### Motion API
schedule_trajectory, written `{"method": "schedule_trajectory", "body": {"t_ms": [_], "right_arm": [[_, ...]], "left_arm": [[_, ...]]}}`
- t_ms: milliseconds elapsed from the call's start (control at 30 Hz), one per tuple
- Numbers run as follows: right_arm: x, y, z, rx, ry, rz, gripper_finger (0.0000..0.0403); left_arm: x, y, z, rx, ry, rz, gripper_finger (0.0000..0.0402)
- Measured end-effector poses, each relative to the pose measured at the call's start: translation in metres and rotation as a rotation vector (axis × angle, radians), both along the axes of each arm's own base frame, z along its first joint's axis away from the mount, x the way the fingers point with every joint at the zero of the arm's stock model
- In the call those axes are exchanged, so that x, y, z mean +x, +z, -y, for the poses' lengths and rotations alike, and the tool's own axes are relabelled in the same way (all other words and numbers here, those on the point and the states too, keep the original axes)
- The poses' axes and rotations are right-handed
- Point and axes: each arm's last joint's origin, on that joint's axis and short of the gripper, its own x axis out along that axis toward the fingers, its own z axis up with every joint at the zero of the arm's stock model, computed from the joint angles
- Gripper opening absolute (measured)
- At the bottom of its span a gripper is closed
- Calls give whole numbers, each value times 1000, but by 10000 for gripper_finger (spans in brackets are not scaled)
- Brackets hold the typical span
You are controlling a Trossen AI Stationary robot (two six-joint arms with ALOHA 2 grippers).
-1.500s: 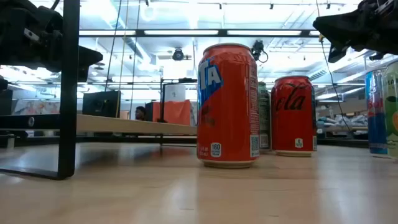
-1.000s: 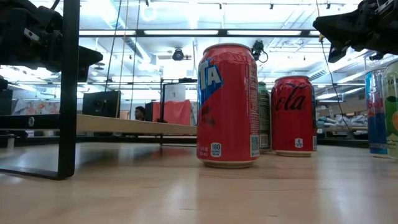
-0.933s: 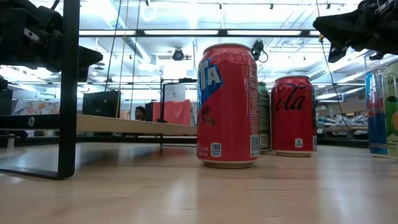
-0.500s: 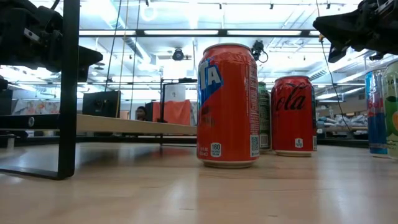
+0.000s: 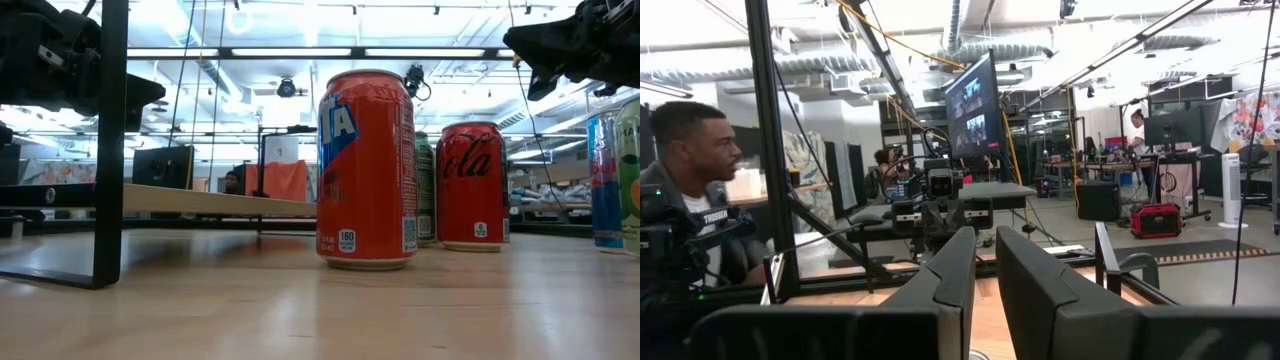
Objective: Place canned beverage on shelf
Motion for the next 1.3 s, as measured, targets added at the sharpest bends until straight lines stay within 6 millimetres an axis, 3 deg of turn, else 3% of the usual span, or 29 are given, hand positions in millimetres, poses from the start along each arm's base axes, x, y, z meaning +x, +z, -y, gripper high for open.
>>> {"method": "schedule_trajectory", "body": {"t_ms": [1133,1300], "right_arm": [[0,0,0,0,0,0,55],[0,0,0,0,0,0,55]], "left_arm": [[0,0,0,0,0,3,43],[-1,14,0,-96,-2,149,43]]}}
